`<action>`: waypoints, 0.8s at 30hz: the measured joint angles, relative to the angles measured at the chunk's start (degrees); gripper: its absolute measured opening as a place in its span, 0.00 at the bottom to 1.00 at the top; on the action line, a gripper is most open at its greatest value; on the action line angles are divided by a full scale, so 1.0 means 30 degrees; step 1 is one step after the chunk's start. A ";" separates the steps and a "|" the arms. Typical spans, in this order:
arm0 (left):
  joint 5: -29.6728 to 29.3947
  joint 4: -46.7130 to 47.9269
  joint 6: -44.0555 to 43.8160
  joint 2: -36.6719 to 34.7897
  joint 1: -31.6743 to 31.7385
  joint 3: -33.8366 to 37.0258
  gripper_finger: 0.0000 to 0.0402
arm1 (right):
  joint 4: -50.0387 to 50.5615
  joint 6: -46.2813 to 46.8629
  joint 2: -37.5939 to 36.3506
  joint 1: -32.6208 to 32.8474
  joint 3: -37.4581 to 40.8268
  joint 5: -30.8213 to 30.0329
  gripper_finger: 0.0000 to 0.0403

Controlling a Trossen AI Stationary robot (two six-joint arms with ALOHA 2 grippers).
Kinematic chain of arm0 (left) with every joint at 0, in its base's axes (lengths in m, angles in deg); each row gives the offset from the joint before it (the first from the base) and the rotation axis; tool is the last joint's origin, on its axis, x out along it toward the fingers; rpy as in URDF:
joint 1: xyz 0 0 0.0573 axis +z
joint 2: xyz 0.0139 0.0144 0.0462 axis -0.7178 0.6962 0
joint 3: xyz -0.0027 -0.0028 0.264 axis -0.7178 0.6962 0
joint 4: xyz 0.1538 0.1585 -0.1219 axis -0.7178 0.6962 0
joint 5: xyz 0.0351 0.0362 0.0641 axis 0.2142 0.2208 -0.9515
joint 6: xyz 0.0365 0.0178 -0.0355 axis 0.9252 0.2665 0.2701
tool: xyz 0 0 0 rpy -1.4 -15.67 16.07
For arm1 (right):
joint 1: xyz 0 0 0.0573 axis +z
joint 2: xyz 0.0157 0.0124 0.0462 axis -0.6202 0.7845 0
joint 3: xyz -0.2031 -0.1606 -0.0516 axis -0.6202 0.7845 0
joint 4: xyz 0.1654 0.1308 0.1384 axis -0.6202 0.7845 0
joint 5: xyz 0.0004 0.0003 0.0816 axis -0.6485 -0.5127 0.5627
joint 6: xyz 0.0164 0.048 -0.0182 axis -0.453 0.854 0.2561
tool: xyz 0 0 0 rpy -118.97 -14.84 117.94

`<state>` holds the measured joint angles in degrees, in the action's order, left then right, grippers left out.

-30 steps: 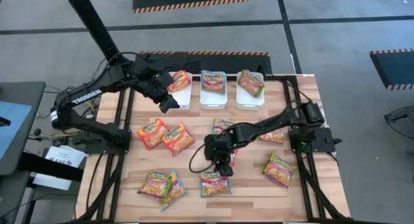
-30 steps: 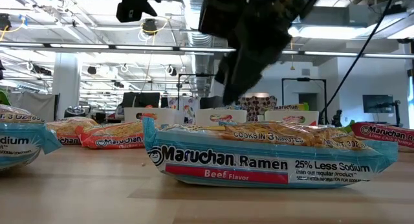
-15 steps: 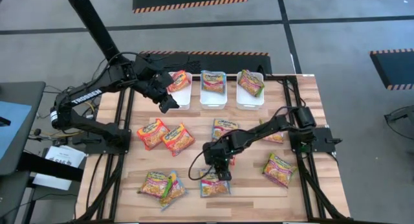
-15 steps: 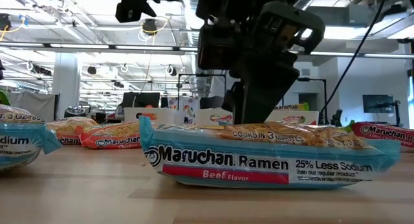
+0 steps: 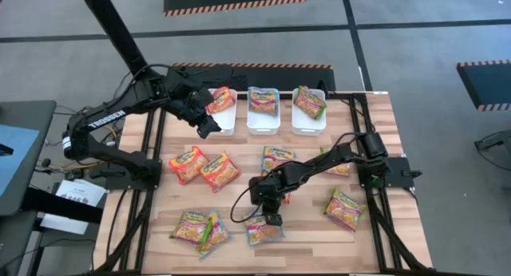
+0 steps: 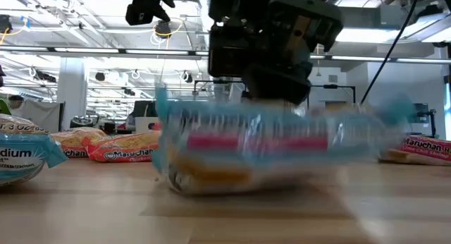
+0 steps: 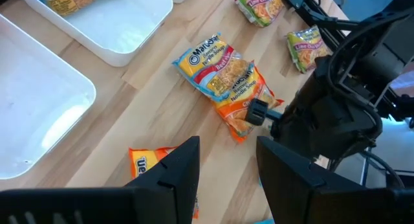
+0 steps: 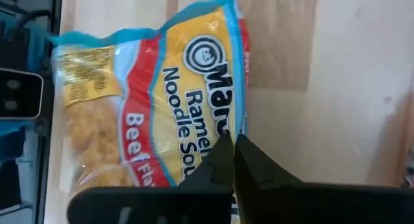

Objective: Sort Maruchan noodles
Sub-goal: Put the blue noodle pack into the center white bin

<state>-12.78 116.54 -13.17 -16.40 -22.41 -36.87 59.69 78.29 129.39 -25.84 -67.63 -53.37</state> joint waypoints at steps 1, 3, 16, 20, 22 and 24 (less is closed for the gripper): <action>0.0000 0.0029 0.0000 0.0000 0.0000 0.0000 0.34 | -0.0122 0.0000 -0.0069 0.0027 -0.0015 0.0007 0.03; 0.0000 0.0046 0.0000 -0.0007 0.0000 0.0000 0.34 | -0.0197 0.0000 -0.0137 0.0094 -0.0004 -0.0022 0.03; 0.0007 0.0544 0.0087 -0.0005 0.0007 0.0000 0.34 | 0.1678 -0.2045 -0.3156 -0.0519 -0.1376 -0.2949 0.01; -0.0015 0.0772 0.0363 -0.0001 0.0007 0.0000 0.34 | 0.1877 -0.2440 -0.4536 -0.1163 -0.1404 -0.3612 0.01; -0.0022 0.0830 0.0369 -0.0007 0.0007 0.0000 0.34 | 0.2344 -0.2771 -0.5134 -0.1627 -0.1427 -0.4218 0.01; -0.0022 0.0833 0.0375 0.0000 0.0007 0.0000 0.34 | 0.2650 -0.3061 -0.5531 -0.2142 -0.1427 -0.4690 0.01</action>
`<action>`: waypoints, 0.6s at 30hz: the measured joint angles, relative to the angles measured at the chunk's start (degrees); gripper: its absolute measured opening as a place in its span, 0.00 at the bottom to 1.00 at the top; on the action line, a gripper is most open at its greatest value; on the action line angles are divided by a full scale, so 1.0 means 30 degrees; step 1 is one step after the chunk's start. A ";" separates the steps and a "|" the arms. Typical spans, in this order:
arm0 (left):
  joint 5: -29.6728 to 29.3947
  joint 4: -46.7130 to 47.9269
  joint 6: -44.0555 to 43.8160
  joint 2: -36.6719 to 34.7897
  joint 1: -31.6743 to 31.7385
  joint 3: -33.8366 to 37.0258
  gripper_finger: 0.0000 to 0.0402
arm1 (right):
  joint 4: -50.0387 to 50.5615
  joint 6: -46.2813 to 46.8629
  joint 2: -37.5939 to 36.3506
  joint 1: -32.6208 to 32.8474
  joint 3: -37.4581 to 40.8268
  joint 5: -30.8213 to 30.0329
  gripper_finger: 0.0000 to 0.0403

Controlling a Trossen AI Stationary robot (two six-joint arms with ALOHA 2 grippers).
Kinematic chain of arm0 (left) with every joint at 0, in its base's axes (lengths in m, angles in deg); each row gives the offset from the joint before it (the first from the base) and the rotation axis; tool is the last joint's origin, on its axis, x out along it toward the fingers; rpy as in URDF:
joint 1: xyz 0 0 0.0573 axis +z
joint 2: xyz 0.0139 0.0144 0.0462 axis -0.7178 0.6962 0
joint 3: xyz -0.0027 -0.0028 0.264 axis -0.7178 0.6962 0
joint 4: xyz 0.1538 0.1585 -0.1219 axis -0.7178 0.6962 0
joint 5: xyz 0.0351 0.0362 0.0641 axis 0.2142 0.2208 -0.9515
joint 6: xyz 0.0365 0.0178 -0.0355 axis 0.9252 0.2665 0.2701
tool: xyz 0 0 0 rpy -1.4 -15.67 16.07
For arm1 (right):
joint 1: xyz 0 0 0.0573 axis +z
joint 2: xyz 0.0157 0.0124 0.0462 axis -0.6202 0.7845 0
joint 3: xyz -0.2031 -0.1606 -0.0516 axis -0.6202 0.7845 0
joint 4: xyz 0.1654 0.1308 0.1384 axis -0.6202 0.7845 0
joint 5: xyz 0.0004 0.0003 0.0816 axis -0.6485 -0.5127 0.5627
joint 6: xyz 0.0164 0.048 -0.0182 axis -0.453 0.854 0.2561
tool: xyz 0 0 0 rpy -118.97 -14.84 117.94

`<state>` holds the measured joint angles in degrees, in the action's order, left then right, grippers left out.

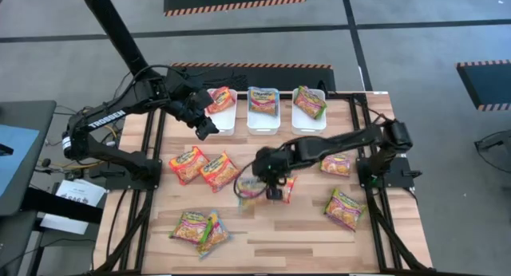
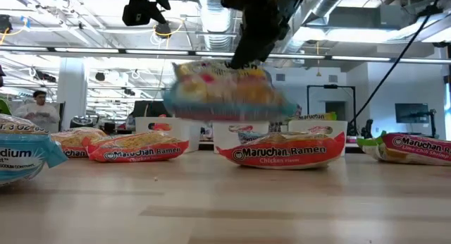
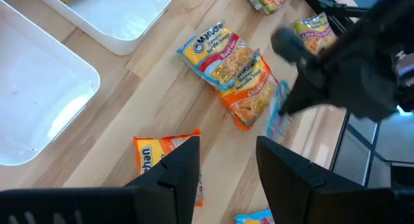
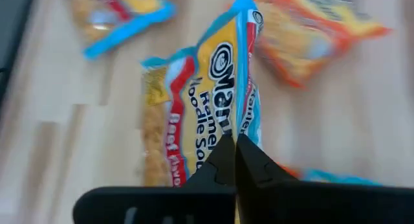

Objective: Sort Maruchan noodles
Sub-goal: Put the blue noodle pack into the center white bin

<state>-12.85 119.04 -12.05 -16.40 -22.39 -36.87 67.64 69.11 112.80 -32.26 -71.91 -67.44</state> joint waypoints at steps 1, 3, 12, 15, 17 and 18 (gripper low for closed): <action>-0.0016 0.0009 0.0032 -0.0001 0.0000 0.0000 0.34 | 0.0306 -0.0096 -0.0226 -0.0232 0.0007 -0.0256 0.01; -0.0180 0.0016 0.0065 -0.0007 0.0000 0.0000 0.34 | 0.0625 -0.0326 -0.0808 -0.0737 0.0021 -0.0737 0.01; -0.0525 0.0036 0.0069 0.0000 0.0000 0.0000 0.34 | 0.1482 -0.1880 -0.3035 -0.3608 -0.0007 -0.2625 0.01; -0.0569 0.0029 0.0069 0.0000 0.0000 0.0000 0.34 | 0.1302 -0.2745 -0.3364 -0.4839 -0.0007 -0.3123 0.01; -0.0865 0.0020 0.0166 0.0000 0.0000 0.0000 0.34 | 0.1120 -0.3276 -0.3399 -0.5720 -0.0007 -0.3280 0.01; -0.1070 0.0014 0.0267 0.0000 0.0000 0.0000 0.34 | 0.1011 -0.3518 -0.3399 -0.6150 -0.0007 -0.3347 0.01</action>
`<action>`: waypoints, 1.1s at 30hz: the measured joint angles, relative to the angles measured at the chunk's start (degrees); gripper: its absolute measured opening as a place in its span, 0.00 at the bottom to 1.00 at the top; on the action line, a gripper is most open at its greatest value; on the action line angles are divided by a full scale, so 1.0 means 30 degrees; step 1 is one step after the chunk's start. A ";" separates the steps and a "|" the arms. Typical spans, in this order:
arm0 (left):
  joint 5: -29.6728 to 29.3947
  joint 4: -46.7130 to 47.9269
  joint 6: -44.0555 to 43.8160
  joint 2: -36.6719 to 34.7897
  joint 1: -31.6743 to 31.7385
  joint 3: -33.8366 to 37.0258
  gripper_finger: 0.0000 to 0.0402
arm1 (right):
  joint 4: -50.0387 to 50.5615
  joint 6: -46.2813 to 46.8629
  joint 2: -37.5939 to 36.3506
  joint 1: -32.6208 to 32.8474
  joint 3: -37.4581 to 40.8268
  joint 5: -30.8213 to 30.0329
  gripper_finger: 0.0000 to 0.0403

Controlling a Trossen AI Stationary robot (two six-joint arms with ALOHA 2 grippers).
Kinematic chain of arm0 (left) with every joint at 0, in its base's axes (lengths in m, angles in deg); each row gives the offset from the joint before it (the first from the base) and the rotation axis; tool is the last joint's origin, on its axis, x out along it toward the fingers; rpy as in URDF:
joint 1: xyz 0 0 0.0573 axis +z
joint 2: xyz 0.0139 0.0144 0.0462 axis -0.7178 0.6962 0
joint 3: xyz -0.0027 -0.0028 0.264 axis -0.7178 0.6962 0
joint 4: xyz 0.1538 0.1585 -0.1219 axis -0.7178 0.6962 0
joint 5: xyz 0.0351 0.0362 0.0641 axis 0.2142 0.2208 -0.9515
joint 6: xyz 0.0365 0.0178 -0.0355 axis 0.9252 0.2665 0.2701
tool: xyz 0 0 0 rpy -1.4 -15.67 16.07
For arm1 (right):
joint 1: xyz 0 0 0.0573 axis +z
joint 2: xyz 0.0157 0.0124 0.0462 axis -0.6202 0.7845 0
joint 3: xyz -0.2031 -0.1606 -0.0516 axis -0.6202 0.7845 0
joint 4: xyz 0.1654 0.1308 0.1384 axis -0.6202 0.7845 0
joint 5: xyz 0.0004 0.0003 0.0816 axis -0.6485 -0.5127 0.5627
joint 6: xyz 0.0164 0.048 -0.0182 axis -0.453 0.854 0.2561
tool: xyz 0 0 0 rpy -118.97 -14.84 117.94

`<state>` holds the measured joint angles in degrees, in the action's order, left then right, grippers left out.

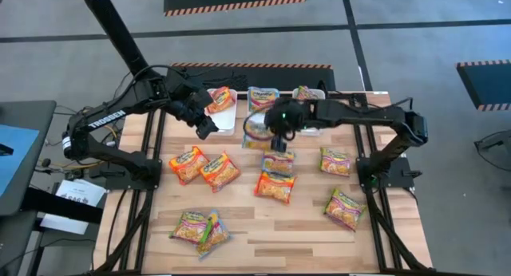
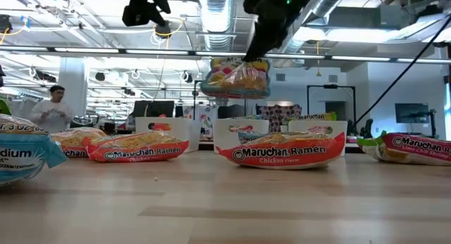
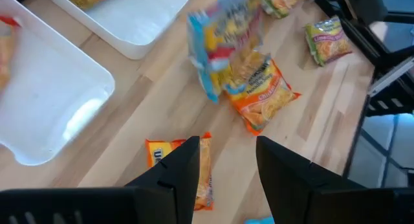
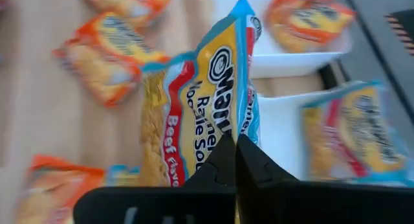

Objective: Sort Maruchan noodles
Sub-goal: Put the blue noodle pack into the center white bin

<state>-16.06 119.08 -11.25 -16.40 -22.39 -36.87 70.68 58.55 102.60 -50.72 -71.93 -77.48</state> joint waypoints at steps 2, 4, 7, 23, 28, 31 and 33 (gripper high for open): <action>-0.0535 -0.0013 0.0307 0.0000 0.0000 0.0000 0.34 | -0.0234 -0.0546 0.0000 -0.0843 0.0000 -0.0225 0.01; -0.1084 -0.0044 0.0475 0.0000 0.0000 0.0000 0.34 | -0.0919 -0.1256 0.0182 -0.1606 -0.0012 -0.0429 0.01; -0.2087 -0.0079 0.1050 0.0000 0.0000 0.0000 0.34 | -0.1819 -0.2107 0.0339 -0.2725 0.0007 -0.0480 0.01; -0.5018 -0.1404 0.4898 0.0000 0.1570 0.0000 0.34 | -0.7199 -0.6024 0.0962 -0.6045 -0.0015 -0.0622 0.01; -0.5433 -0.1811 0.5634 0.0000 0.2648 0.0000 0.34 | -0.7270 -0.6721 0.1147 -0.6760 -0.0046 -0.0055 0.01; -0.5425 -0.2204 0.5933 0.0000 0.3237 0.0000 0.34 | -0.6986 -0.6820 0.1260 -0.7107 -0.0073 0.0387 0.01; -0.5409 -0.2417 0.6137 0.0000 0.3632 0.0000 0.34 | -0.7276 -0.6863 0.1431 -0.7129 -0.0139 0.0496 0.01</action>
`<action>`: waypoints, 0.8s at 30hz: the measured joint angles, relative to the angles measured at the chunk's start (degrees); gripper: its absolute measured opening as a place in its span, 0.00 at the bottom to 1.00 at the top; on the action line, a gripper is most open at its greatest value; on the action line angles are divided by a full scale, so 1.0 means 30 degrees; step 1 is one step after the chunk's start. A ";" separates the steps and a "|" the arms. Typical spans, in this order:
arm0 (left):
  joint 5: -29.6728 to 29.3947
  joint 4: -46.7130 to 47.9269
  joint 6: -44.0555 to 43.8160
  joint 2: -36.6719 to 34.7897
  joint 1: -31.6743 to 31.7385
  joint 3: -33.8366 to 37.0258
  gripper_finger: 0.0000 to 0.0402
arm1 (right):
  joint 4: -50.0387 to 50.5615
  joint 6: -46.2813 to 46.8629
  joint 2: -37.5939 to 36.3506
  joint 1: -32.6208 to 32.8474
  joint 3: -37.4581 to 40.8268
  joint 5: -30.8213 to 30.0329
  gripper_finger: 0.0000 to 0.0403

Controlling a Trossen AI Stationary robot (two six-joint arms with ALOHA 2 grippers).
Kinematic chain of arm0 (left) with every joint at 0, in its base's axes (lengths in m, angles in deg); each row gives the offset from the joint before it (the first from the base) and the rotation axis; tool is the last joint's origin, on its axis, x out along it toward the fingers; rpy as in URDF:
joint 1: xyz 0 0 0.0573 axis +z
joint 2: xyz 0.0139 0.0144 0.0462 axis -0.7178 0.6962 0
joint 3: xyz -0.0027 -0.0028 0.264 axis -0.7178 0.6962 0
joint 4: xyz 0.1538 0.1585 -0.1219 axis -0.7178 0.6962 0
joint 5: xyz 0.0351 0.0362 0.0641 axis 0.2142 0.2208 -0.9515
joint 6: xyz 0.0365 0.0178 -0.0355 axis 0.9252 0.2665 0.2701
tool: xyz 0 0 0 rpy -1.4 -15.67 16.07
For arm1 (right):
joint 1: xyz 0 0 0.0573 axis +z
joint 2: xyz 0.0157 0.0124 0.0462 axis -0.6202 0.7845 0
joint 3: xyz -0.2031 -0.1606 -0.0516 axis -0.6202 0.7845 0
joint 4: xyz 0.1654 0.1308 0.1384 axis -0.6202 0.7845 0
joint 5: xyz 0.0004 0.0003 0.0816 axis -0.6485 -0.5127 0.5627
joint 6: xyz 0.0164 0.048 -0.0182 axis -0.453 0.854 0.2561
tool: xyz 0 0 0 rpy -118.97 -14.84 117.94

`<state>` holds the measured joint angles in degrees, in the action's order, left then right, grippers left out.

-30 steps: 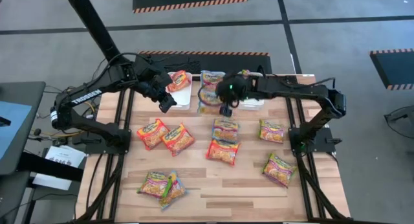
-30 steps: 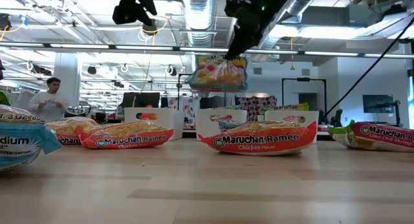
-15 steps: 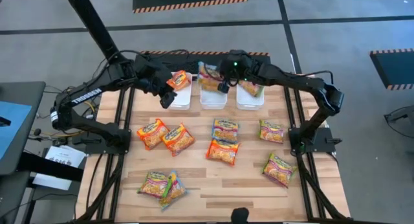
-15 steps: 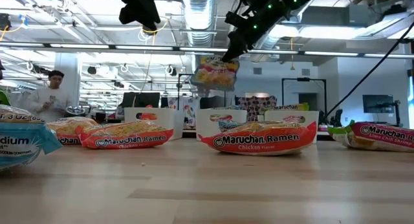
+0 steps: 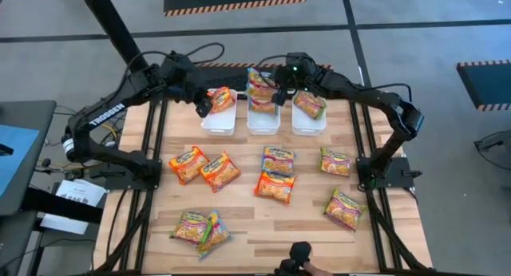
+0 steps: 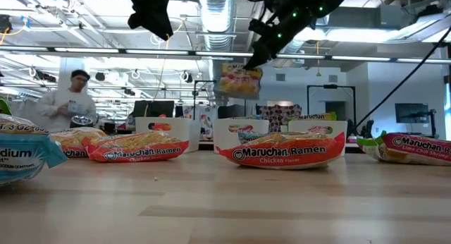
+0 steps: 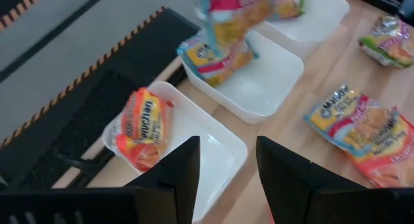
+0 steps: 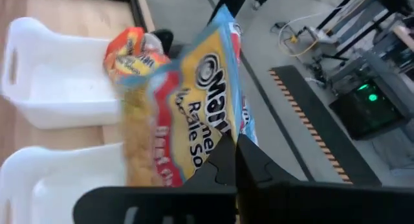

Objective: Sort Maruchan noodles
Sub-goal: Put the blue noodle pack into the center white bin

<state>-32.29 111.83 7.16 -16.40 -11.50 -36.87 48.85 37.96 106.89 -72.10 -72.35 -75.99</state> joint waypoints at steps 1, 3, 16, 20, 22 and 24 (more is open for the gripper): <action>-0.0013 -0.0080 0.0139 0.0000 0.0176 0.0000 0.34 | -0.0051 0.0071 0.0114 0.0062 -0.0014 0.0019 0.01; -0.0012 -0.0129 0.0156 0.0000 0.0511 0.0000 0.34 | 0.0581 0.0145 0.0184 0.0068 0.0065 0.0127 0.01; 0.0072 -0.0497 0.1289 0.0007 0.1504 0.0000 0.34 | 0.0831 0.0240 0.2361 0.0208 0.0030 -0.0197 0.01; 0.0095 -0.0502 0.1934 0.0007 0.1504 0.0000 0.34 | 0.0930 0.0214 0.2874 0.0214 0.0030 -0.0720 0.01; 0.0096 -0.0497 0.2102 0.0007 0.1504 0.0000 0.34 | 0.1431 0.0211 0.2955 0.0164 0.0032 -0.0780 0.01; 0.0089 -0.0497 0.2102 0.0007 0.1504 0.0000 0.34 | 0.1549 0.0203 0.2946 0.0100 0.0037 -0.0781 0.01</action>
<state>-32.02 110.34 13.47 -16.37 -6.98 -36.87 53.50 38.57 115.73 -71.80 -72.24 -78.33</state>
